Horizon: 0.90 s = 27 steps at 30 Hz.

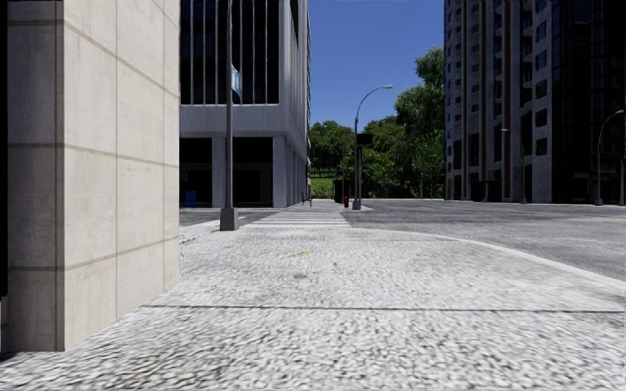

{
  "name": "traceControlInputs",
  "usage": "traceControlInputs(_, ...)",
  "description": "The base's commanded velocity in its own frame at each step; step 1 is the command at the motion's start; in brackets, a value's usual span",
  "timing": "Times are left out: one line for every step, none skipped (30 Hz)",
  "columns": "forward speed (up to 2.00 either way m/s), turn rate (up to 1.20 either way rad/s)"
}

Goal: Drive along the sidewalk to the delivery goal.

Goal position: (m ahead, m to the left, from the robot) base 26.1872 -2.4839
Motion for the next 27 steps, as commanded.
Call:
traceControlInputs(2.00, 0.00)
traceControlInputs(2.00, 0.00)
traceControlInputs(2.00, 0.00)
traceControlInputs(2.00, 0.00)
traceControlInputs(2.00, 0.00)
traceControlInputs(2.00, -0.01)
traceControlInputs(2.00, -0.06)
traceControlInputs(2.00, -0.06)
traceControlInputs(2.00, -0.10)
traceControlInputs(2.00, -0.12)
traceControlInputs(2.00, -0.14)
traceControlInputs(2.00, -0.15)
traceControlInputs(2.00, -0.15)
traceControlInputs(2.00, -0.16)
traceControlInputs(2.00, -0.18)
traceControlInputs(2.00, -0.20)
traceControlInputs(2.00, -0.20)
traceControlInputs(2.00, -0.24)
traceControlInputs(2.00, -0.28)
traceControlInputs(2.00, -0.28)
traceControlInputs(2.00, -0.28)
traceControlInputs(2.00, -0.28)
traceControlInputs(2.00, -0.28)
traceControlInputs(2.00, -0.28)
traceControlInputs(2.00, -0.28)
traceControlInputs(2.00, -0.28)
traceControlInputs(2.00, -0.28)
